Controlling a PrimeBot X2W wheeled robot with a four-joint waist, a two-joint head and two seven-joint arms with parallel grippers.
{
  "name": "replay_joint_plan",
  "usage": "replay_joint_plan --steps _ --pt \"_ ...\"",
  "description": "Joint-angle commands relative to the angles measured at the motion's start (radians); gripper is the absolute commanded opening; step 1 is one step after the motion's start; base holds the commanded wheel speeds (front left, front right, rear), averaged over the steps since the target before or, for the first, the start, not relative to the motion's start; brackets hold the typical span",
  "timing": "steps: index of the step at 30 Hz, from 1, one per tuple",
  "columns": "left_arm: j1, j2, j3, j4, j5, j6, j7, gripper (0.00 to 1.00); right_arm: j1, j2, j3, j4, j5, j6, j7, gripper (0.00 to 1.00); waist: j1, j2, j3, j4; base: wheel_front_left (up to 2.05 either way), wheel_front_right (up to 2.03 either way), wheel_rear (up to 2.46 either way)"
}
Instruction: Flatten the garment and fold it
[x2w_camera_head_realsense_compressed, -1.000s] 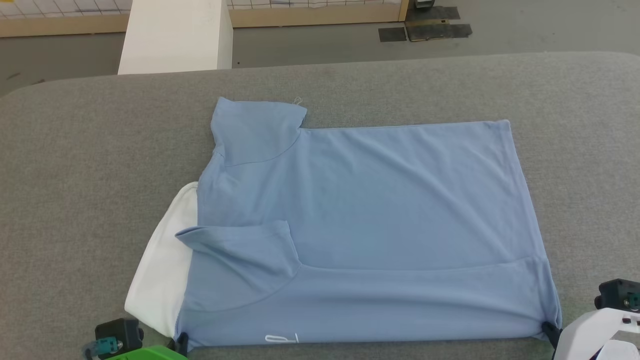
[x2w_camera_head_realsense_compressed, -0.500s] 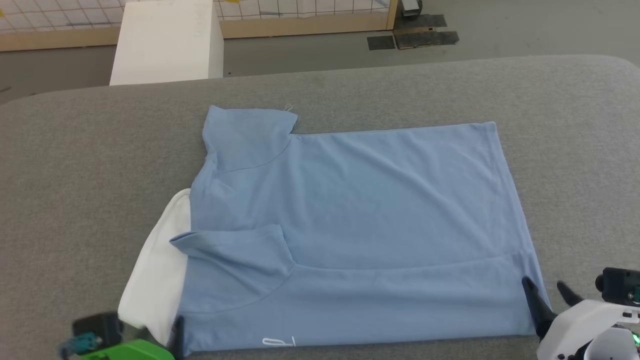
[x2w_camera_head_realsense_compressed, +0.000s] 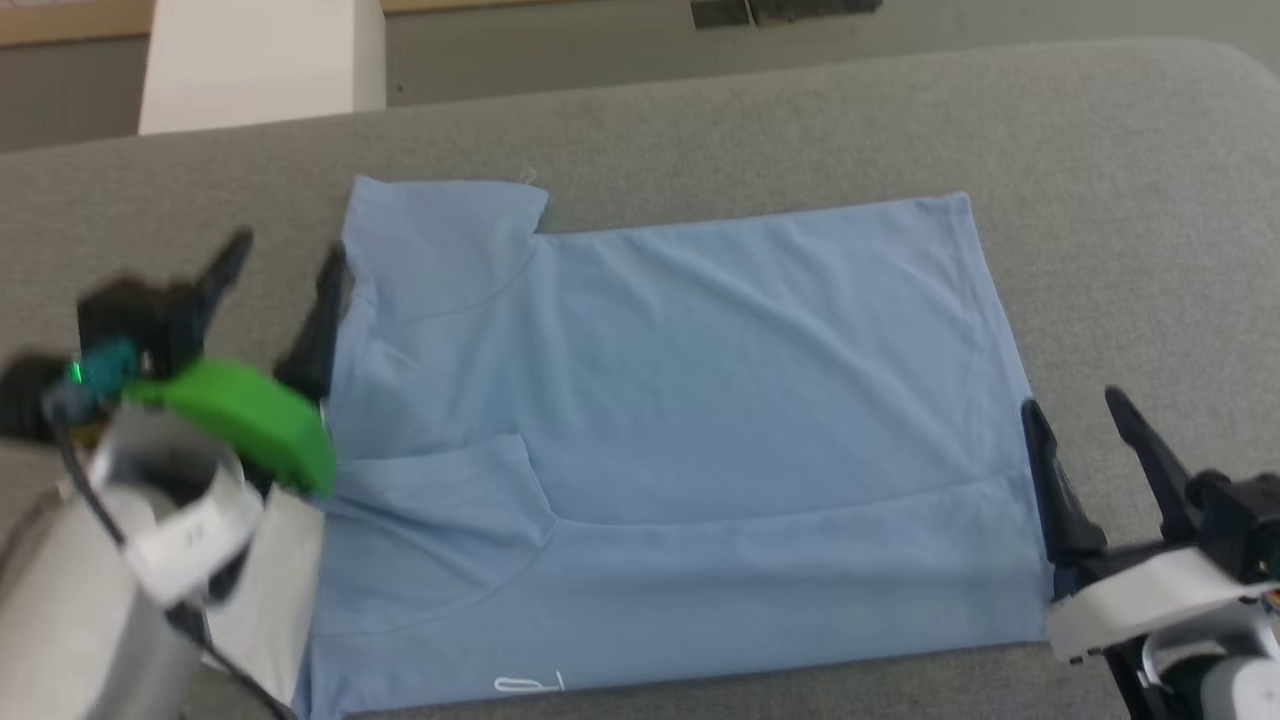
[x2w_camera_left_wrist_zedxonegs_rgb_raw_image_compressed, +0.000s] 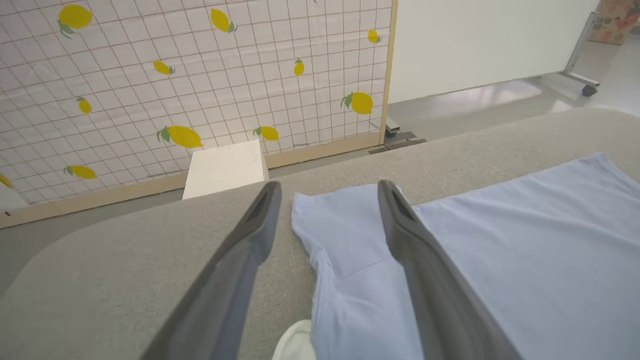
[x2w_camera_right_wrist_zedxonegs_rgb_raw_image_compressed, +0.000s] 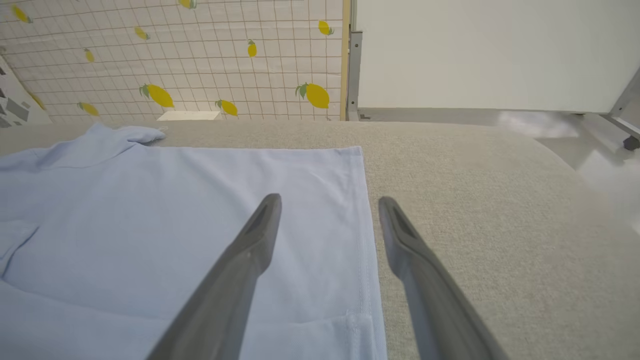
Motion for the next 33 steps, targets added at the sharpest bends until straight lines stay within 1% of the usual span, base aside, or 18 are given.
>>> replay_joint_plan --steps 1,4,5,8,9,11,15,17,19,22,26,28,29,31,33 --pt "-0.073 0.013 -0.009 0.032 0.009 -0.024 0.011 1.0 -0.034 -0.017 0.02 0.002 -0.009 -0.002 -0.019 1.0 0.0 -0.0001 0.063 -0.036 0.0 0.0 0.0" --pt "-0.215 0.019 -0.032 0.121 0.021 -0.067 0.051 1.0 -0.088 -0.051 0.062 0.005 -0.008 -0.002 -0.042 1.0 0.0 -0.0001 0.109 -0.061 0.0 0.0 0.0" --pt "-0.251 0.02 -0.037 0.147 0.023 -0.076 0.064 1.0 -0.102 -0.058 0.07 0.006 -0.008 -0.002 -0.049 1.0 0.0 -0.0001 0.122 -0.069 0.0 0.0 0.0" --pt "-0.361 0.02 -0.054 0.238 0.028 -0.101 0.113 1.0 -0.145 -0.068 0.088 0.013 -0.003 -0.002 -0.064 1.0 0.0 -0.0001 0.164 -0.091 0.0 0.0 0.0" --pt "-0.419 0.023 -0.058 0.295 0.025 -0.113 0.151 1.0 -0.168 -0.067 0.098 0.016 0.0 -0.002 -0.073 1.0 0.0 -0.0001 0.19 -0.106 0.0 0.0 0.0" --pt "-0.468 0.024 -0.059 0.35 0.015 -0.119 0.198 1.0 -0.184 -0.06 0.104 0.022 0.002 -0.002 -0.078 1.0 0.0 -0.0001 0.213 -0.119 0.0 0.0 0.0" --pt "-0.549 0.038 -0.051 0.443 -0.006 -0.111 0.311 1.0 -0.208 -0.045 0.121 0.035 0.004 -0.002 -0.086 1.0 0.0 -0.0001 0.253 -0.146 0.0 0.0 0.0" --pt "-0.578 0.043 -0.042 0.482 -0.022 -0.097 0.373 1.0 -0.217 -0.036 0.125 0.04 0.007 -0.002 -0.092 1.0 0.0 -0.0001 0.269 -0.159 0.0 0.0 0.0" --pt "-0.607 0.047 -0.017 0.523 -0.049 -0.053 0.461 1.0 -0.227 -0.025 0.13 0.047 0.008 -0.002 -0.101 1.0 0.0 -0.0001 0.289 -0.177 0.0 0.0 0.0" --pt "-0.615 0.063 -0.011 0.553 -0.058 -0.01 0.563 1.0 -0.236 -0.016 0.131 0.049 0.007 -0.002 -0.117 1.0 0.0 -0.0001 0.301 -0.192 0.0 0.0 0.0" --pt "-0.601 0.068 0.0 0.557 -0.077 0.053 0.675 1.0 -0.242 0.001 0.126 0.049 0.003 -0.002 -0.146 1.0 0.0 -0.0001 0.308 -0.206 0.0 0.0 0.0" --pt "-0.587 0.078 -0.002 0.543 -0.079 0.073 0.719 1.0 -0.244 0.007 0.127 0.048 0.002 -0.002 -0.159 1.0 0.0 -0.0001 0.31 -0.21 0.0 0.0 0.0" --pt "-0.564 0.09 -0.003 0.514 -0.086 0.087 0.758 0.0 -0.246 0.014 0.128 0.05 0.001 -0.002 -0.171 1.0 0.0 -0.0001 0.312 -0.213 0.0 0.0 0.0" --pt "-0.546 0.095 -0.006 0.492 -0.095 0.086 0.784 0.0 -0.249 0.016 0.127 0.052 -0.001 -0.002 -0.175 1.0 0.0 -0.0001 0.31 -0.212 0.0 0.0 0.0" --pt "-0.534 0.098 -0.001 0.469 -0.104 0.087 0.786 0.0 -0.257 0.016 0.124 0.052 0.0 -0.002 -0.176 1.0 0.0 -0.0001 0.308 -0.209 0.0 0.0 0.0"
